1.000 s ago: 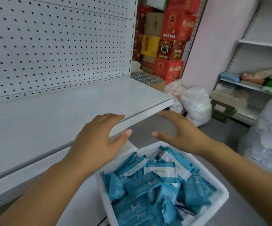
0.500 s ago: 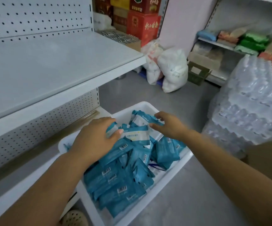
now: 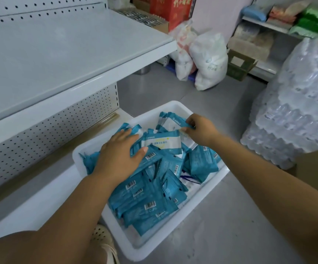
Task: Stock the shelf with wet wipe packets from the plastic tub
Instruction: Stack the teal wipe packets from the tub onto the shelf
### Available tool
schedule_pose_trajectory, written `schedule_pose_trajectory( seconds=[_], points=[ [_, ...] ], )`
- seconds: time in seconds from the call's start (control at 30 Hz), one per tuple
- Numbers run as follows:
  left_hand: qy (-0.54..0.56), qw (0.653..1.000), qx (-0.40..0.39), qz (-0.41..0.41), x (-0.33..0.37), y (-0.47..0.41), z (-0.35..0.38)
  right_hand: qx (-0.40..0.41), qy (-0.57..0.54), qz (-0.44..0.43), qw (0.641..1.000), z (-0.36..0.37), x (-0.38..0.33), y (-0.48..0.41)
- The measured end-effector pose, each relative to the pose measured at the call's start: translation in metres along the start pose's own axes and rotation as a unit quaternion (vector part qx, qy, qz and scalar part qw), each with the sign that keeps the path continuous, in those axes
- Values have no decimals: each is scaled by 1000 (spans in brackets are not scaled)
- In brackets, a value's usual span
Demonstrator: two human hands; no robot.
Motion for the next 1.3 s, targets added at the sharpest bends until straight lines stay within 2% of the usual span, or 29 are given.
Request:
schedule_pose_trajectory(
  seconds=[0.1, 0.27, 0.33, 0.4, 0.47, 0.57, 0.7, 0.87, 1.0, 1.3],
  points=[
    [33, 999, 1, -12, 2, -1, -5, 52, -65, 7, 996, -12, -2, 9],
    [144, 988, 29, -49, 23, 3, -21, 140, -164, -53, 975, -42, -12, 41],
    [230, 970, 28, -69, 36, 2, -28, 98, -214, -68, 970, -52, -19, 53],
    [317, 944, 6, -90, 47, 0, -33, 14, -251, -91, 964, -56, -27, 66],
    [390, 914, -12, -108, 55, 2, -38, -58, -248, -122, 959, -54, -36, 78],
    [468, 872, -43, -141, 62, 10, -42, -107, -246, -147, 952, -49, -49, 91],
    [468, 872, -41, -139, 58, 25, -50, -114, -263, -156, 945, -48, -65, 101],
    [521, 841, 53, -137, 49, 37, -67, -46, -382, -115, 916, -48, -82, 115],
    [548, 815, 139, -130, 45, 42, -89, -106, -429, -117, 890, -37, -104, 124],
    [536, 807, 229, -91, 16, 56, -164, -83, -454, -169, 871, -30, -183, 110]
  ],
)
Point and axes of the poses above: each hand's wrist, its own y-axis away from the middle knuckle, its own z-axis out of the palm, x = y × z, the point moved 1 cm from there along -y, towards the middle knuckle, and after that the axes turned 3 degrees about y, right-handed, at the moved point
